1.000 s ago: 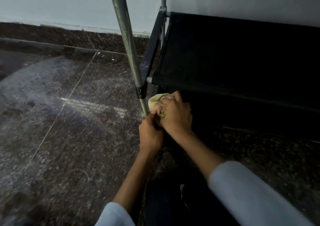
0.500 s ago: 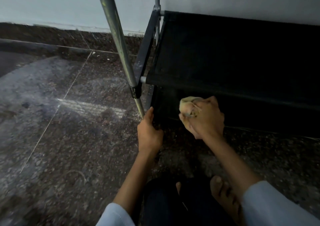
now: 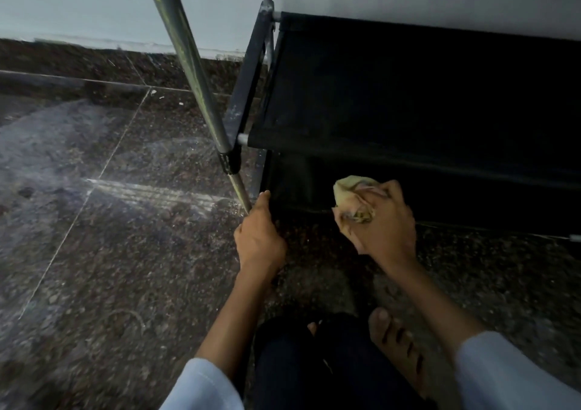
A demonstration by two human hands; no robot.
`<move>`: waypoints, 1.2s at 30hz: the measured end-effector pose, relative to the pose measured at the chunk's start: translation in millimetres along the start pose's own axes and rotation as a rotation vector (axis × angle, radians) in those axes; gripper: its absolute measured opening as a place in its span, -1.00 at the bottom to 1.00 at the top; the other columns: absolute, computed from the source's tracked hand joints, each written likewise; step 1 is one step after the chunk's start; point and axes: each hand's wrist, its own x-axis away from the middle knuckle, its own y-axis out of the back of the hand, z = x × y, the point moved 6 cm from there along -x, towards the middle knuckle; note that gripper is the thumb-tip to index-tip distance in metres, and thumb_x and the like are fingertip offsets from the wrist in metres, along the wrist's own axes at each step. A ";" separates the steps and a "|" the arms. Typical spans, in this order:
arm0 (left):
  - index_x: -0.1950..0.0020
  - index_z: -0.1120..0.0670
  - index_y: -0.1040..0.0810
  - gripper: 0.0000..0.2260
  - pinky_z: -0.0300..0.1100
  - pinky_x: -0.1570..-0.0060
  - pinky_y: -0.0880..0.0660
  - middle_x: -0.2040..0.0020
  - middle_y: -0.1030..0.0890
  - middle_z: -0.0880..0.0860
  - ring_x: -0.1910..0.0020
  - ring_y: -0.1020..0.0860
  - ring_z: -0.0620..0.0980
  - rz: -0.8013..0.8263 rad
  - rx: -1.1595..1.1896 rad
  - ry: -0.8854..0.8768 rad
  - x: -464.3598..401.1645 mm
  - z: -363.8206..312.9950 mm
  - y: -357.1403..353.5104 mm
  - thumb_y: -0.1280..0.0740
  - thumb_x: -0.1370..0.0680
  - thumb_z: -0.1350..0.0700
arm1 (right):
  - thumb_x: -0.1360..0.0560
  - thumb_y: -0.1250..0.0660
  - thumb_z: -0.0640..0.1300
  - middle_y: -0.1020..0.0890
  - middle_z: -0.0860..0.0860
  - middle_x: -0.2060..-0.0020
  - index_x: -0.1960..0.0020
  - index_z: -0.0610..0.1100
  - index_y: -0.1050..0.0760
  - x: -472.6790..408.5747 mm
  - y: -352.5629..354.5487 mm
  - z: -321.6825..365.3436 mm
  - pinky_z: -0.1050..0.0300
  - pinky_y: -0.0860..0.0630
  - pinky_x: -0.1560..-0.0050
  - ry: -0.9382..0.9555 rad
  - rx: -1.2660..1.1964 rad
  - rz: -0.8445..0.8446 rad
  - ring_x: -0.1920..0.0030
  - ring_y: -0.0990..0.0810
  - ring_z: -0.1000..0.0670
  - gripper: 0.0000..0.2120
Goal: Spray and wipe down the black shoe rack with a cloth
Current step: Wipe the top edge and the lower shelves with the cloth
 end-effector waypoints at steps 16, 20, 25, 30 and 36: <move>-0.40 -0.02 -0.28 -0.53 0.16 -0.30 -0.29 -0.38 -0.42 0.02 -0.32 -0.42 0.07 0.085 -0.093 -0.068 4.9 -5.1 4.4 -0.32 -0.52 0.08 | -0.32 -0.48 -0.05 -0.53 0.00 -0.13 -0.12 0.11 -0.58 0.4 -33.3 75.4 0.05 -0.54 0.32 0.508 0.210 0.041 0.14 -0.52 -0.15 -0.63; -0.53 0.02 -0.08 -0.37 0.10 -0.41 -0.13 -0.56 -0.04 -0.06 -0.47 -0.22 -0.03 0.140 -0.260 -0.061 7.5 -8.0 3.8 -0.26 -0.53 0.27 | -0.30 -0.51 -0.09 -0.53 -0.02 -0.14 -0.15 0.08 -0.58 1.1 0.5 15.8 0.01 -0.56 0.28 0.426 0.208 0.052 0.12 -0.56 -0.19 -0.57; -0.54 0.04 -0.05 -0.35 0.09 -0.36 -0.19 -0.56 0.02 -0.07 -0.41 -0.32 0.04 0.146 -0.372 -0.088 9.7 -15.3 6.2 -0.22 -0.53 0.36 | -0.29 -0.51 0.19 -0.44 0.05 -0.17 -0.16 0.06 -0.57 -11.6 16.0 -9.3 -0.01 -0.55 0.04 0.238 0.263 0.153 -0.03 -0.55 -0.14 -0.51; -0.53 0.05 -0.08 -0.45 0.05 -0.28 -0.25 -0.56 0.01 -0.07 -0.35 -0.40 0.06 0.103 -0.447 -0.122 8.7 -18.2 3.1 -0.16 -0.57 0.30 | -0.34 -0.44 0.23 -0.51 0.06 -0.17 -0.12 0.05 -0.57 -16.9 4.7 71.1 0.10 -0.46 -0.06 0.319 0.190 0.024 -0.14 -0.52 -0.01 -0.57; -0.53 0.05 -0.02 -0.45 0.06 -0.28 -0.25 -0.56 0.09 -0.08 -0.32 -0.42 0.04 0.117 -0.514 -0.106 13.6 -18.3 1.0 -0.17 -0.59 0.24 | -0.36 -0.45 0.13 -0.42 0.01 -0.24 -0.17 0.12 -0.54 -5.4 -37.4 80.8 0.06 -0.50 0.17 0.376 0.203 0.062 0.02 -0.53 -0.16 -0.60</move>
